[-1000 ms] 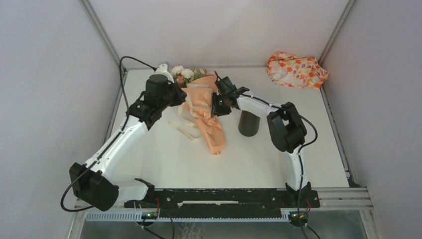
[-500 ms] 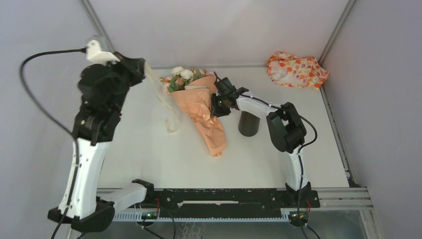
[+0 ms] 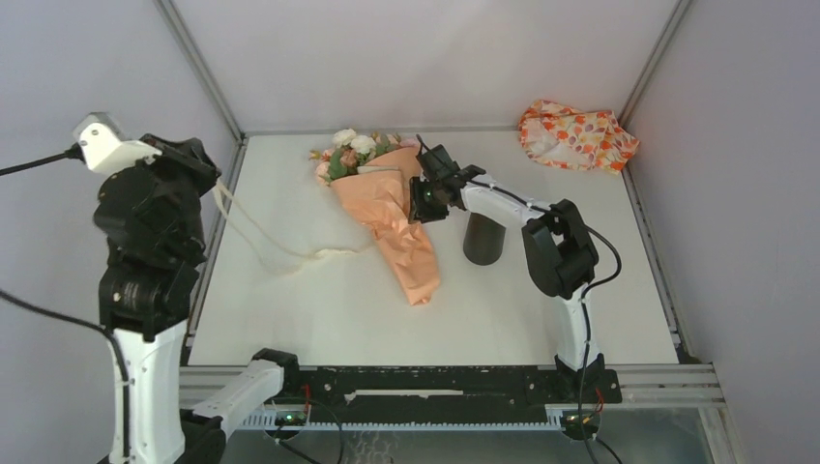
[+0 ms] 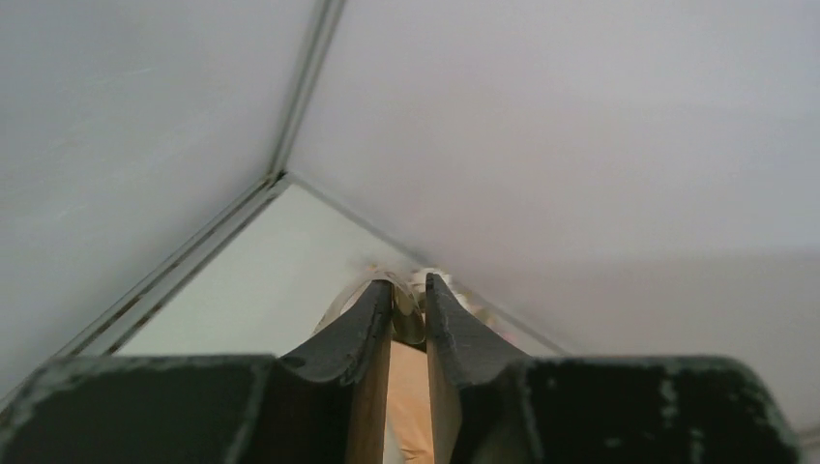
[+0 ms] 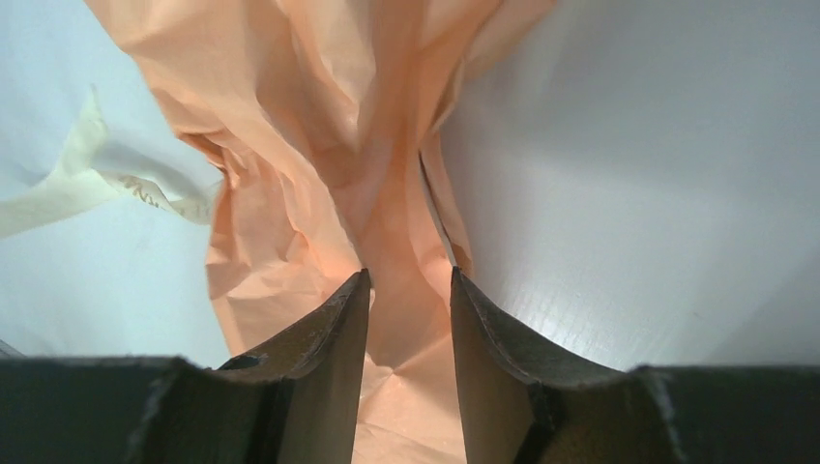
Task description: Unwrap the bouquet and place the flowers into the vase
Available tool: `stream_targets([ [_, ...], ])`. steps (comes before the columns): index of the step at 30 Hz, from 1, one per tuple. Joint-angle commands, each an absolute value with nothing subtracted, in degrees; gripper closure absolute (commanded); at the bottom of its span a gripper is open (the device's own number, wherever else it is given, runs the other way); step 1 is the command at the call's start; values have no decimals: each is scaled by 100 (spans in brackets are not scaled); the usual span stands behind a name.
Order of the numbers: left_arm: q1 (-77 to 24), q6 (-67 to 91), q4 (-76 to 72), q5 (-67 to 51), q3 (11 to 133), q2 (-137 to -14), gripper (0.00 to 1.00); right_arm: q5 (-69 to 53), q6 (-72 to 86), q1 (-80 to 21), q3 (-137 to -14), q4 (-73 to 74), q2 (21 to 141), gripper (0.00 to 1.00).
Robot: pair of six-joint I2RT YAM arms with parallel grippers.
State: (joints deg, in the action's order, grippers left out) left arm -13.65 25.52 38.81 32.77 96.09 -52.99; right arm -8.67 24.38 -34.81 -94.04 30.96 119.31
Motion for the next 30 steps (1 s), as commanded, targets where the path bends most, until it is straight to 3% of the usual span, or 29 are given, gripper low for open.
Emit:
stream_targets([
  [1,-619,2868,4183,2986,9031,-5681,75,-756,2365,-3433,-9950,3155,11481,54],
  [3,-142,3200,4170,2161,8742,-5888,64,-775,2361,-3389,-10119,3197,11496,52],
  [6,594,3572,3956,994,8267,-6227,38,-909,2296,-3363,-10267,3174,11479,50],
  [8,1044,3837,3457,-29,7816,-6376,13,-1011,2285,-3363,-10347,3164,11491,50],
  [9,1204,4010,3136,-584,7550,-6396,10,-1055,2279,-3366,-10384,3176,11510,49],
  [15,1363,4558,1839,-1548,6613,-6101,5,-1107,2195,-3476,-10483,3330,11738,49],
  [18,1358,4414,1822,-1515,6545,-5924,1,-1135,2191,-3529,-10480,3341,11880,48],
  [30,1243,3877,1670,-2237,5667,-5563,0,-610,2462,-3527,-10233,3491,12153,48],
])
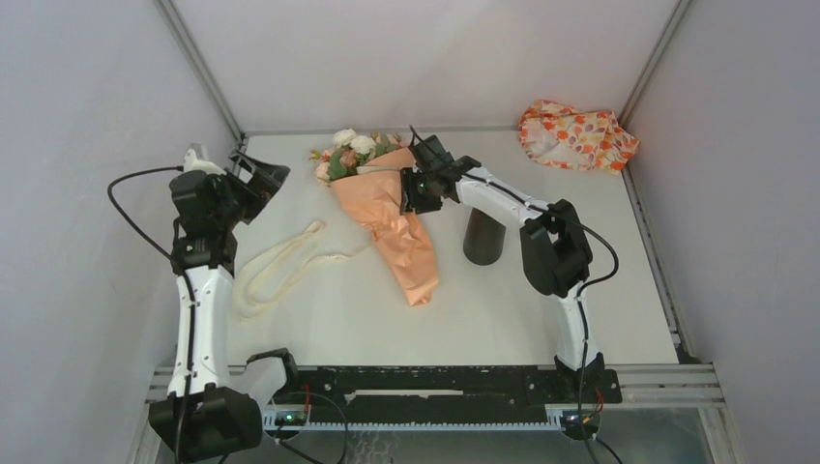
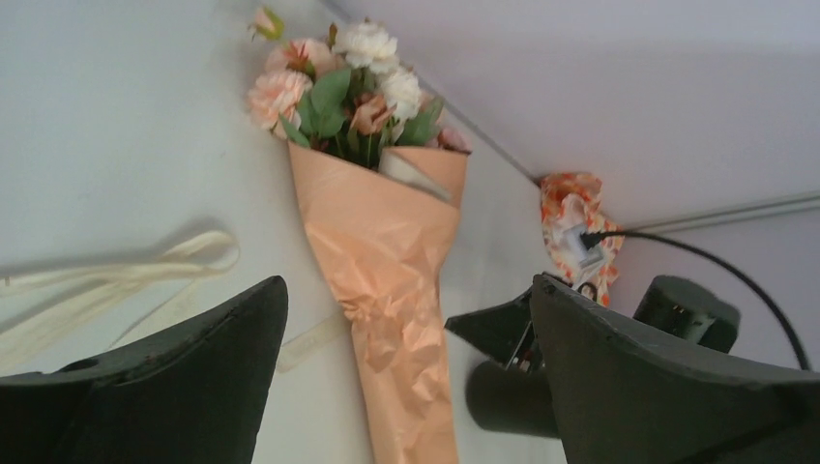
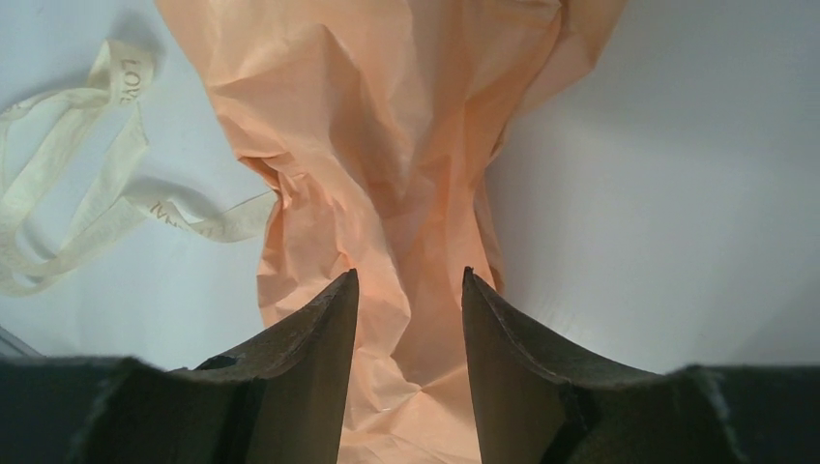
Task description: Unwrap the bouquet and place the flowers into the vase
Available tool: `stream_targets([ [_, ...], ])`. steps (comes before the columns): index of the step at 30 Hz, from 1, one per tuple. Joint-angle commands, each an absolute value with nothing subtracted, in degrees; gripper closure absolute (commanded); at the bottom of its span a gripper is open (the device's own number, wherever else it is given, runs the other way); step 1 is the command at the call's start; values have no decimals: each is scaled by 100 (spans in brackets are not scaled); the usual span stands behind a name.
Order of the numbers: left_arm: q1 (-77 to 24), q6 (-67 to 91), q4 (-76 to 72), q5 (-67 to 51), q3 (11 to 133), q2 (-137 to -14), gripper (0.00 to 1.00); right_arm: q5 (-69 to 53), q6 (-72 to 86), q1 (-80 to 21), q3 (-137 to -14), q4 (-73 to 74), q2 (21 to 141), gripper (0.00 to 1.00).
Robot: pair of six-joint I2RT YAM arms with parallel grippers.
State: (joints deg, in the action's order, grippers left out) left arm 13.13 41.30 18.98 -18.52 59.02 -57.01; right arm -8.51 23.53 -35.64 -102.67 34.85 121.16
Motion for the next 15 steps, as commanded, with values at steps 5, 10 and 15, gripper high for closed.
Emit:
stream_targets([
  [5,1089,3867,1643,-2242,5589,-5533,0,-542,2472,-3490,-10119,3455,12300,49],
  [10,940,3878,1653,-2242,5529,-5556,0,-574,2465,-3472,-10135,3454,12544,52],
  [15,786,3841,1673,-2077,5481,-5533,0,-770,2445,-3475,-10121,3419,12702,57],
])
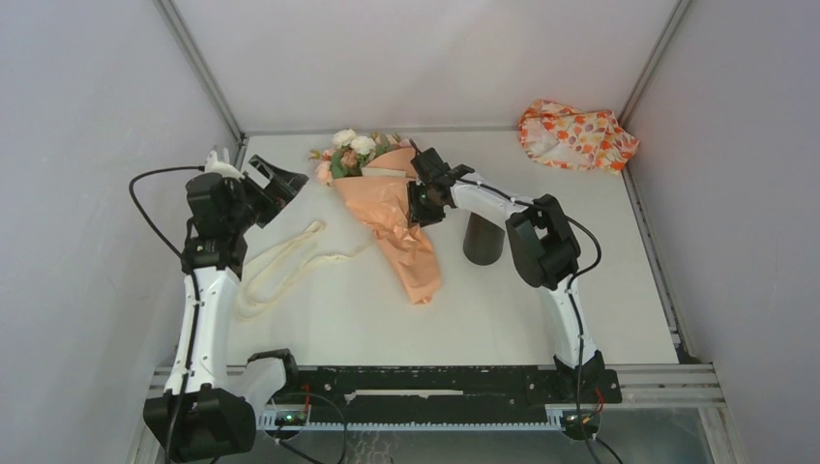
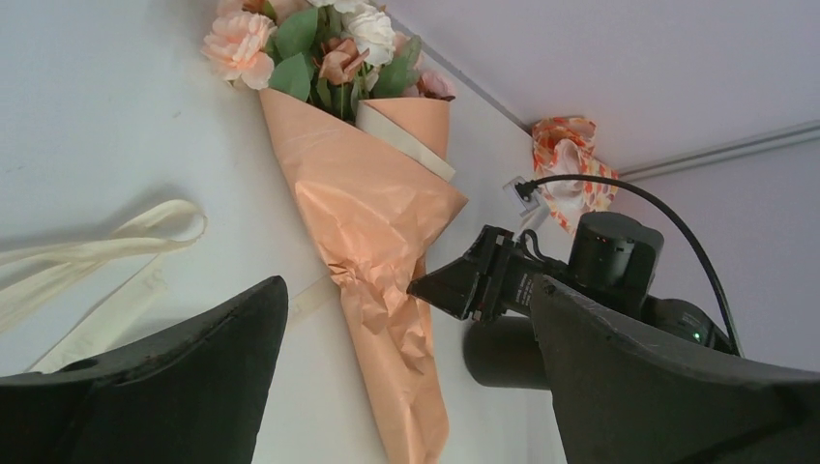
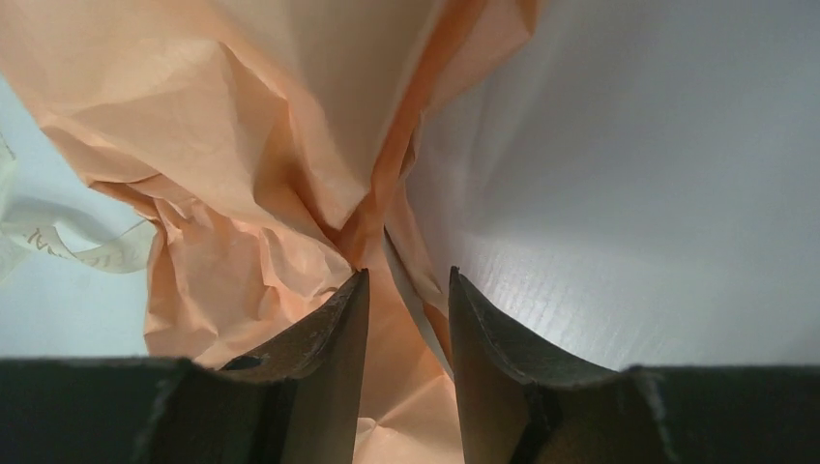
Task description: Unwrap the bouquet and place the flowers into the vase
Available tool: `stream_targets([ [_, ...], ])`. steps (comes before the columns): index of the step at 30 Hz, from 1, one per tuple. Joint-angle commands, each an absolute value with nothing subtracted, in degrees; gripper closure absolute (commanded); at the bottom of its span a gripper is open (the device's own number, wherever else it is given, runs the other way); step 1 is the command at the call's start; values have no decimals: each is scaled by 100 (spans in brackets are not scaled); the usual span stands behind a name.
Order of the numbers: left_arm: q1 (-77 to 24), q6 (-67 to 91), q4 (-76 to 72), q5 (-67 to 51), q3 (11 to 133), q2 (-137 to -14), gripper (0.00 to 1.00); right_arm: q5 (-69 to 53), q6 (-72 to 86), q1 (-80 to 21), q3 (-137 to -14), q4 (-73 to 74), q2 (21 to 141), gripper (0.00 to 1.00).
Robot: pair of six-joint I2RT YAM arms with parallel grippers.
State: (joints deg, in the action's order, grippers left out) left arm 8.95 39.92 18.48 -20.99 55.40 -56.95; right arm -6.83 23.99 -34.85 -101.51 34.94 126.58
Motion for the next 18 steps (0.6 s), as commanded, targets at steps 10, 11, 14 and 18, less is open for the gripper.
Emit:
stream_targets([
  [10,770,4206,1700,-1954,5361,-5605,0,-723,2414,-3546,-9856,3240,12328,100],
  [11,773,4231,1721,-1958,5368,-5618,0,-657,2403,-3582,-9800,3224,12205,100],
  [14,773,4227,1767,-2069,5436,-5649,0,-602,2377,-3682,-9684,3226,11755,100],
  [18,769,4017,2010,-2007,5625,-5631,0,-437,2315,-3926,-9683,3307,11142,100],
])
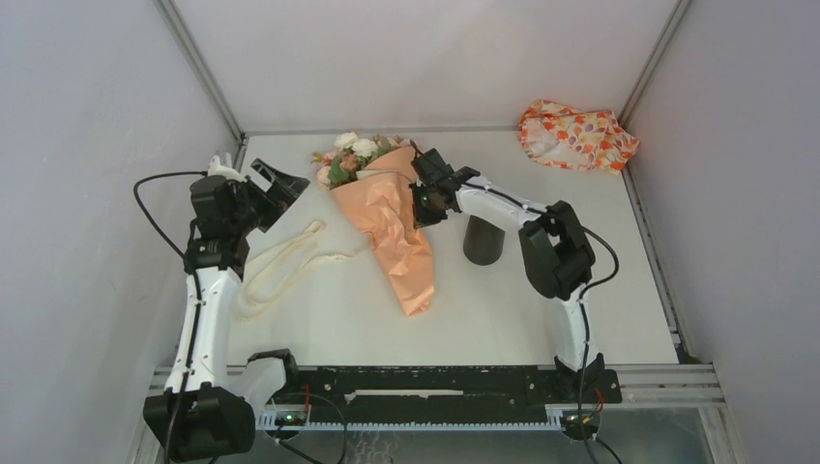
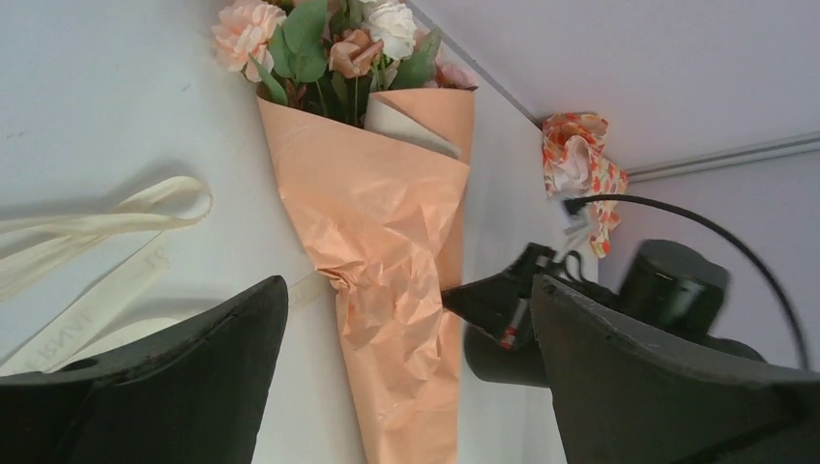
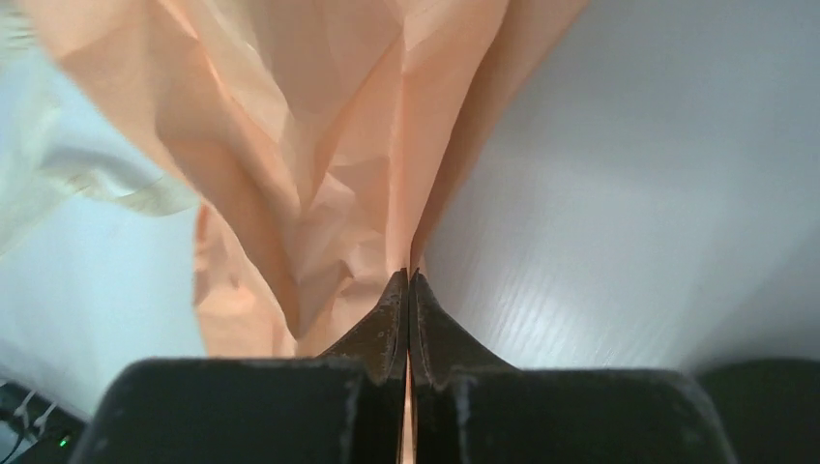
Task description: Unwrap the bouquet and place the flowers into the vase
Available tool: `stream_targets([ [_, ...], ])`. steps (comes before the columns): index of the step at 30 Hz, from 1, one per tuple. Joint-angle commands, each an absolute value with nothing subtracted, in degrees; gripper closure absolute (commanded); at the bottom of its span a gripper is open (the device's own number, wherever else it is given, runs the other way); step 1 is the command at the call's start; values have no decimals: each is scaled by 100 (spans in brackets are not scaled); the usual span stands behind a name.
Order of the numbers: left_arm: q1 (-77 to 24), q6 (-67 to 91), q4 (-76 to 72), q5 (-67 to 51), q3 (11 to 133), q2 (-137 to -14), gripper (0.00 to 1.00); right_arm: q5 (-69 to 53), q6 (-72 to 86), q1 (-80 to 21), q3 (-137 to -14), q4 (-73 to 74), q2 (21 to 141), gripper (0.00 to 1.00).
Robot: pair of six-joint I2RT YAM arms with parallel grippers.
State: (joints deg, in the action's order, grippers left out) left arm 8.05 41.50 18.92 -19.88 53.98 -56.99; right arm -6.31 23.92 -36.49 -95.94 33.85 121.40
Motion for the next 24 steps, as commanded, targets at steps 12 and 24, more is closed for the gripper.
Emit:
stream_targets([
  [12,773,3648,2487,-1662,5805,-5277,0,-472,2143,-4355,-9987,3411,11081,100],
  [24,773,3816,1969,-1833,5386,-5529,0,-16,1856,-3687,-10565,3978,11697,100],
])
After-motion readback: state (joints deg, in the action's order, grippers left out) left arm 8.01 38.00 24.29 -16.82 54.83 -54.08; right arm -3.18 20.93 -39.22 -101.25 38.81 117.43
